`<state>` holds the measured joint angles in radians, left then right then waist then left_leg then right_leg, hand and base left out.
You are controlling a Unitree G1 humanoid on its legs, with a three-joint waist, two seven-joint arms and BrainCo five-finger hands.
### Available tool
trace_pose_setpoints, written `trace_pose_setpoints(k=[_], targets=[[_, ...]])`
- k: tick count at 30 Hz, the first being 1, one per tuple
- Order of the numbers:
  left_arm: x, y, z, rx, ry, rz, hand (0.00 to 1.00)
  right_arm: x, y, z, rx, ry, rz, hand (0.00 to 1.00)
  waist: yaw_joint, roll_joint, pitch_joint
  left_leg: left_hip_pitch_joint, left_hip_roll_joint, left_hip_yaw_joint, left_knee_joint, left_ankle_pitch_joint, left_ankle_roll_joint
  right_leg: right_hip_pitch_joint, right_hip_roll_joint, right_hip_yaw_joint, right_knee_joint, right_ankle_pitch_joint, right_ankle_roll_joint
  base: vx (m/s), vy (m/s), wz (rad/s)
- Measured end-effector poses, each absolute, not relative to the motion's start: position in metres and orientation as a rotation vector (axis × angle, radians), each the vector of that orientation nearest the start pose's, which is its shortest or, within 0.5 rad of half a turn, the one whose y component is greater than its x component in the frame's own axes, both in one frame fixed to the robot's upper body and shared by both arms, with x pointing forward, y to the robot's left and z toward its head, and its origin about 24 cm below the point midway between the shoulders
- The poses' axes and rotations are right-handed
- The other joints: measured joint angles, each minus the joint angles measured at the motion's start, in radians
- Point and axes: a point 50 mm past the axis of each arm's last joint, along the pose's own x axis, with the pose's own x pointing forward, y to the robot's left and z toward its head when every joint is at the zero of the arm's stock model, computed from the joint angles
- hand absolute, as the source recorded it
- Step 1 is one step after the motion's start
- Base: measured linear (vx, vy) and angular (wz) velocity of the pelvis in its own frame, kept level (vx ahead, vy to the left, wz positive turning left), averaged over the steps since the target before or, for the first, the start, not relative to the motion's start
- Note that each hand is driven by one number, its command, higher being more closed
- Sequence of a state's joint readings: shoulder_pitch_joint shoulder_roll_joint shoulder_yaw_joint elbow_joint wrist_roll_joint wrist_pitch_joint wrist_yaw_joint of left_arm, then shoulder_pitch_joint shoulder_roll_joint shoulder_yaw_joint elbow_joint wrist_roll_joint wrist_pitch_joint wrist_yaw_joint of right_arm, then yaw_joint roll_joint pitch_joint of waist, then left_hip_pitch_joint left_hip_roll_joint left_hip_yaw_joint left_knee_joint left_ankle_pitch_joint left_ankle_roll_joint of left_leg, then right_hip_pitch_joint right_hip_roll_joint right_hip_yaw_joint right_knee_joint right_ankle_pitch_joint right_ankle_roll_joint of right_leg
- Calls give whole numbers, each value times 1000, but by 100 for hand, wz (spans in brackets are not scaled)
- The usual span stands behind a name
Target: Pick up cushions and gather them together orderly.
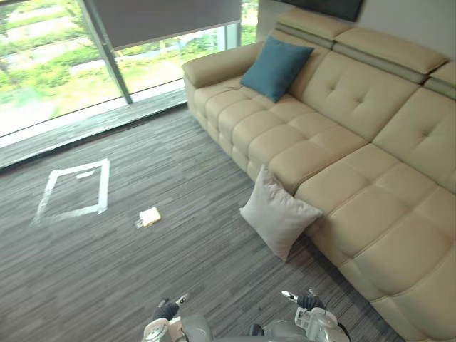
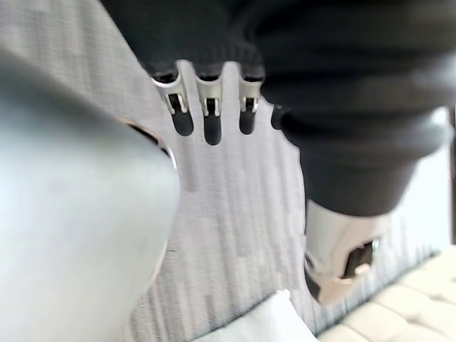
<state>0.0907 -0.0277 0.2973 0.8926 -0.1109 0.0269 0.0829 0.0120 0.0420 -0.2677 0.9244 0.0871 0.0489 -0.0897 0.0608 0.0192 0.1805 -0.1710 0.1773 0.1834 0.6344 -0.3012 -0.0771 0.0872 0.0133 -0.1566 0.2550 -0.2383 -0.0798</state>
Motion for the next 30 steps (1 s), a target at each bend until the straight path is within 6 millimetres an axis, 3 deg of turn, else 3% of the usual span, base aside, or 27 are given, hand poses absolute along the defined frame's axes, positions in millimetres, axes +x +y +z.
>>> trace_pose_setpoints(k=[2, 3, 4, 5, 7, 9, 11, 13, 16, 18, 20, 21, 22, 24, 25, 27, 30], targets=[[113, 190, -151, -225, 996, 424, 0, 136, -175, -148, 201, 992, -346, 0, 0, 1, -3, -25, -32, -93, -202, 44, -12, 37, -9, 61, -16, -26, 34, 409, 254, -99], [112, 190, -151, -223, 995, 426, 0, 134, -174, -149, 193, 997, -340, 0, 1, -2, -7, -36, -46, -137, -259, 105, -17, 53, -20, 97, -14, -49, 61, 364, 261, -84], [111, 190, -152, -222, 1001, 429, 0, 131, -173, -150, 190, 1007, -337, 0, 3, -7, -22, -33, -55, -143, -263, 158, -14, 58, -32, 126, -12, -65, 82, 486, 364, -104], [108, 194, -153, -211, 1012, 433, 0, 123, -171, -153, 187, 1029, -331, 0, 6, -19, -51, -24, -70, -106, -248, 169, -1, 55, -54, 174, 5, -79, 106, 530, 366, -119], [106, 200, -154, -195, 1024, 440, 0, 124, -162, -153, 201, 1027, -311, 0, 10, -49, -64, 18, -78, -11, -241, 127, 34, -22, -92, 223, 166, -67, 133, 516, 382, -118], [106, 203, -155, -184, 1042, 438, 0, 129, -161, -151, 193, 1011, -293, 0, 7, -56, -56, 128, -96, 67, -286, 104, 69, -161, -138, 202, 482, -2, 201, 345, 317, -96], [102, 200, -157, -180, 1070, 428, 0, 131, -161, -149, 189, 999, -289, 0, 1, -40, -46, 243, -103, 86, -343, 95, 84, -193, -173, 113, 609, -6, 189, 270, 220, -59], [101, 197, -159, -170, 1082, 411, 0, 131, -161, -149, 189, 997, -286, 0, -1, -38, -45, 349, -102, 120, -429, 95, 84, -203, -191, 3, 602, -22, 162, 254, 192, -32], [101, 196, -159, -154, 1086, 388, 0, 133, -162, -149, 196, 988, -296, 0, -5, -38, -45, 402, -104, 169, -511, 93, 79, -265, -207, -141, 435, -20, 153, 199, 52, -23], [102, 196, -159, -149, 1084, 383, 0, 135, -165, -148, 203, 986, -309, 0, -6, -35, -41, 421, -104, 184, -519, 92, 77, -285, -187, -177, 297, 16, 132, 263, -66, -36], [100, 198, -159, -127, 1091, 372, 0, 134, -164, -149, 204, 992, -307, 0, -6, -48, -40, 445, -125, 180, -519, 87, 68, -265, -168, -180, 160, 147, 76, 258, -127, -26], [102, 195, -159, -128, 1092, 363, 0, 134, -167, -149, 197, 990, -312, 0, -10, -48, -33, 462, -126, 161, -513, 69, 42, -246, -168, -185, 153, 116, 38, 256, -157, -23], [104, 187, -160, -143, 1095, 349, 0, 137, -174, -147, 187, 978, -325, 0, -11, -14, -25, 469, -103, 143, -488, 60, 26, -234, -149, -189, 156, 97, 39, 254, -163, -14], [106, 184, -159, -138, 1084, 336, 0, 136, -179, -147, 201, 976, -357, 0, -18, -13, -23, 411, -79, 118, -338, 50, 10, -210, -138, -191, 132, 61, 52, 213, -190, 1], [108, 184, -158, -141, 1074, 336, 0, 134, -182, -147, 207, 977, -376, 0, -17, -5, -23, 348, -47, 94, -183, 52, 4, -183, -122, -194, 112, 52, 48, 185, -192, 1], [109, 180, -157, -153, 1059, 335, 0, 133, -186, -148, 199, 980, -389, 0, -14, 16, -23, 259, 7, 45, 33, 66, -35, -139, -85, -189, 87, 39, 42, 189, -112, -16], [107, 182, -156, -151, 1051, 336, 0, 129, -188, -149, 199, 989, -398, 0, -11, 16, -23, 200, 42, 26, 81, 36, -35, -94, -53, -158, 55, 25, 38, 211, -50, -38]])
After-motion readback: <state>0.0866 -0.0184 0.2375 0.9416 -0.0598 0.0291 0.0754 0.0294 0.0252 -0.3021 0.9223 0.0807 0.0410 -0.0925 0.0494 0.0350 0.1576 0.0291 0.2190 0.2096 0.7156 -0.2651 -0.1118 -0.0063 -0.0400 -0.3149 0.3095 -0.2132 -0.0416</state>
